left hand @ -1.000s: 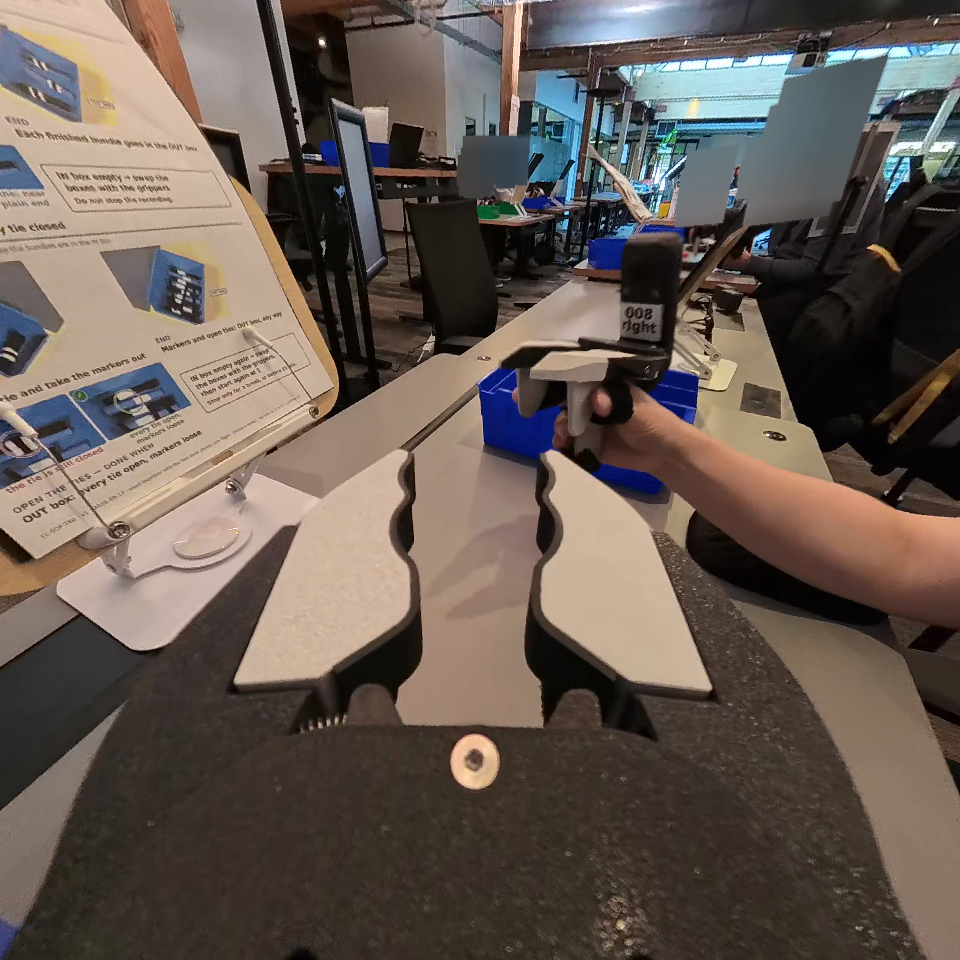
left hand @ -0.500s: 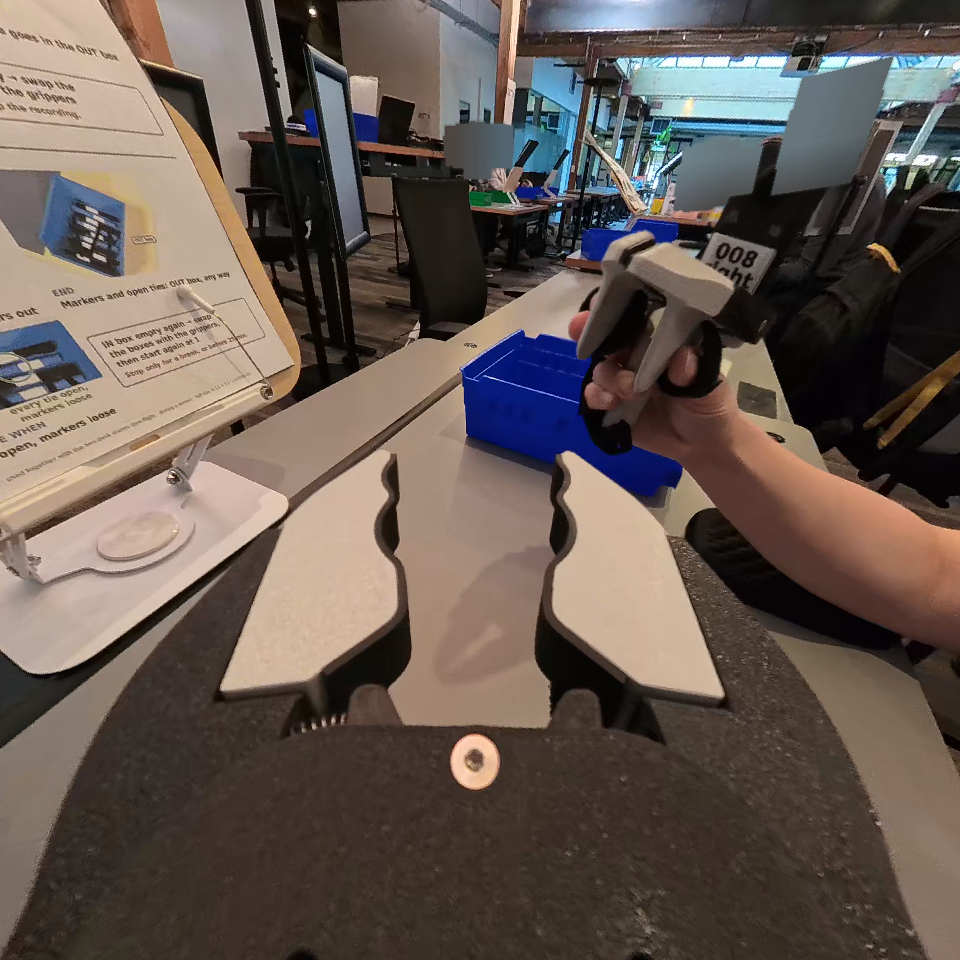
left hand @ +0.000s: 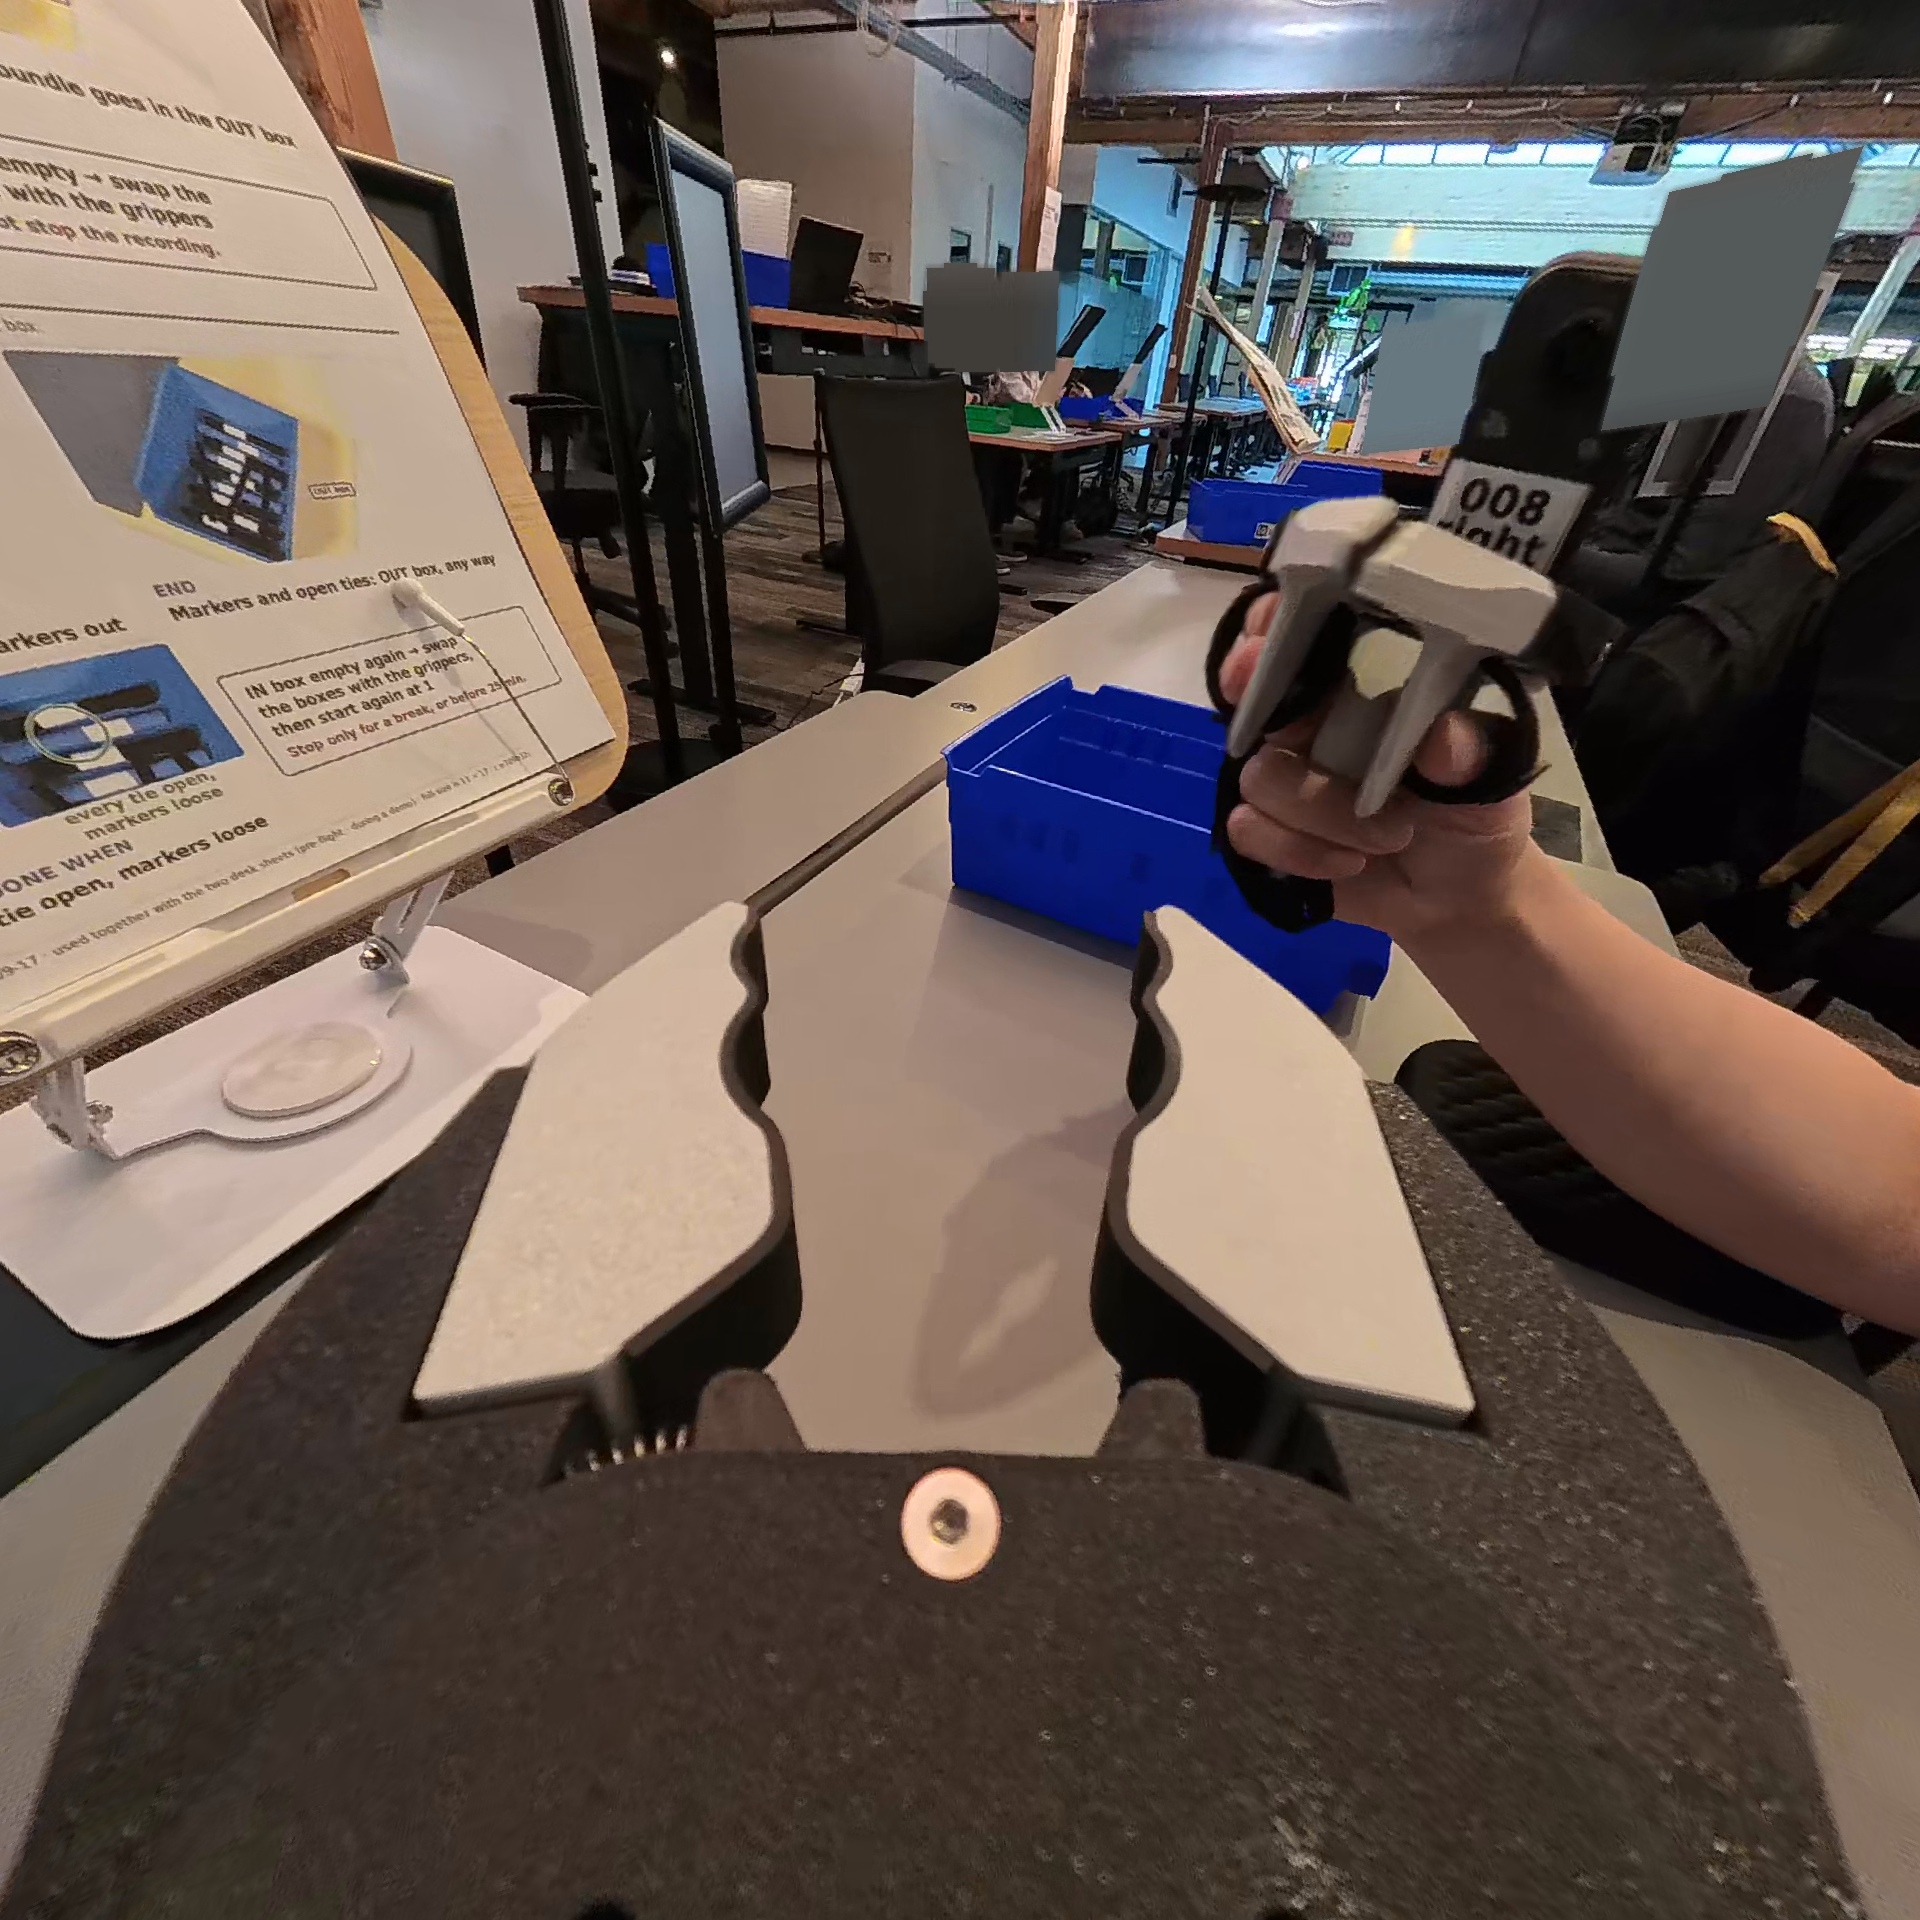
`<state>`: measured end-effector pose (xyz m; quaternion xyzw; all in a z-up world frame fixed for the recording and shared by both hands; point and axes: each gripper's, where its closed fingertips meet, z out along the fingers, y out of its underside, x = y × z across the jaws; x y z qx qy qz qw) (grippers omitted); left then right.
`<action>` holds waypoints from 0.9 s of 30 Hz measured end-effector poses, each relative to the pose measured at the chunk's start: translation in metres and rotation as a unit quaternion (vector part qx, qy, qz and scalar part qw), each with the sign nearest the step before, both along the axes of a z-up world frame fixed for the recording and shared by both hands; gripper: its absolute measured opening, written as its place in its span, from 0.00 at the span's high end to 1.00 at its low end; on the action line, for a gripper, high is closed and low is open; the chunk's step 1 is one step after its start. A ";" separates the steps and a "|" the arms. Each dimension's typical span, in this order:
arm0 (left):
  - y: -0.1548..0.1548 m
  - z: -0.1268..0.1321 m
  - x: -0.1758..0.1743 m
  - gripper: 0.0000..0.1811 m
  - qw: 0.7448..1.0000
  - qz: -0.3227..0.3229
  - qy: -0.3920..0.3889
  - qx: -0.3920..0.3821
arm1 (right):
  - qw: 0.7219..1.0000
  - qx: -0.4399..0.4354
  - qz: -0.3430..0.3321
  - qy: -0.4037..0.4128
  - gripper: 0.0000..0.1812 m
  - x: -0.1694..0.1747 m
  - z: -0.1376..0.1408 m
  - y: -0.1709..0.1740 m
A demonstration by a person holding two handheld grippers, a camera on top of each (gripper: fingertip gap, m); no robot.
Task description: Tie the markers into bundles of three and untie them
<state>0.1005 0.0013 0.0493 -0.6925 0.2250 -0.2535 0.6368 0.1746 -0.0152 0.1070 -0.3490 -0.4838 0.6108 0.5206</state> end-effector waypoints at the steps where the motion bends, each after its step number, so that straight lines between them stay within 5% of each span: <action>1: 0.000 0.001 0.000 0.63 1.000 0.001 0.000 0.006 | 1.000 -0.003 0.027 0.002 0.99 0.003 0.000 -0.004; 5: 0.000 -0.004 0.004 0.62 1.000 -0.004 0.017 0.008 | 0.993 -0.042 0.106 0.014 0.98 0.013 0.000 -0.008; 12: 0.003 -0.013 0.011 0.65 1.000 -0.009 0.025 0.005 | 0.997 -0.055 0.051 -0.020 1.00 0.003 -0.013 0.011; 18: -0.007 0.009 -0.001 0.74 0.999 -0.008 0.007 0.035 | 0.998 -0.049 -0.008 -0.026 1.00 0.001 -0.012 0.024; 23: -0.025 0.034 -0.033 0.85 0.998 0.024 0.025 0.052 | 0.994 -0.015 -0.086 -0.072 1.00 -0.001 -0.024 0.041; 27: -0.041 0.031 -0.088 0.89 0.991 0.104 0.079 0.013 | 0.988 0.000 -0.126 -0.087 0.99 0.004 -0.029 0.055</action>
